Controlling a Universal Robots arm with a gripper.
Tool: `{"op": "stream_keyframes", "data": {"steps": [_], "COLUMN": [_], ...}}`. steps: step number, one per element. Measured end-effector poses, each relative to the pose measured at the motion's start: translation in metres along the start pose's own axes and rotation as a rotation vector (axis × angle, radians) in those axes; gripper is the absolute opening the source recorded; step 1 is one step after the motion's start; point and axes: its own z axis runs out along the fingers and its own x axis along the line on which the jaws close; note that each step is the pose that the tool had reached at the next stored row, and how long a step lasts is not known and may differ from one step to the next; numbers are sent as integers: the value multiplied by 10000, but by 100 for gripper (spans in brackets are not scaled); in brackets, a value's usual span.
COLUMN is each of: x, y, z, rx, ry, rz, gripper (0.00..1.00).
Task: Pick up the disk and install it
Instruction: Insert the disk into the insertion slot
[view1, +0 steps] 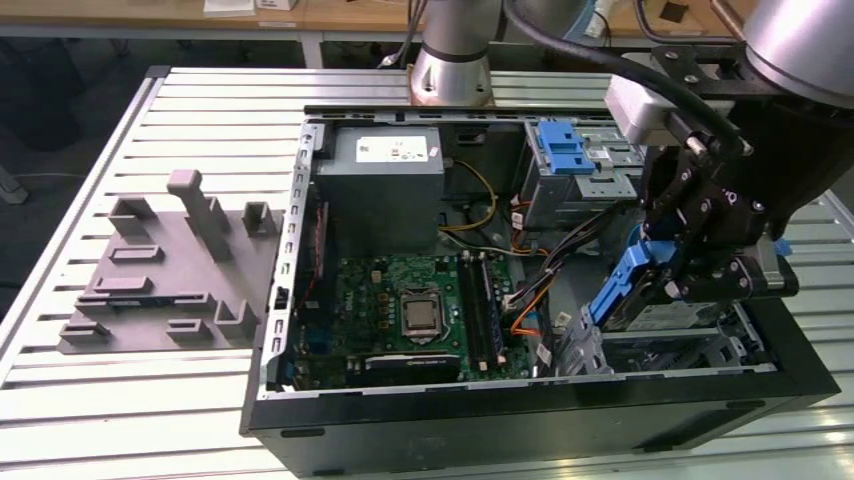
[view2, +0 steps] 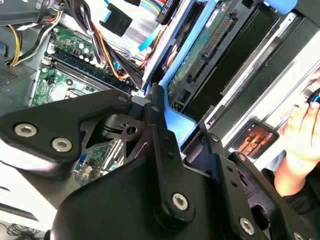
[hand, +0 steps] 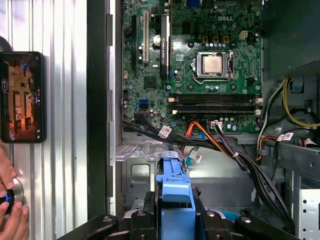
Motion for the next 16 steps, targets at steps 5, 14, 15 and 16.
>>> {"op": "stream_keyframes", "data": {"steps": [5,14,15,16], "x": [0,1,1,1], "y": [0,0,0,0], "z": [55,143,153,162], "rx": [0,0,0,0], "ry": [-1,0,-1,-1], "rz": [0,0,0,0], "gripper": [36,36,36,36]}}
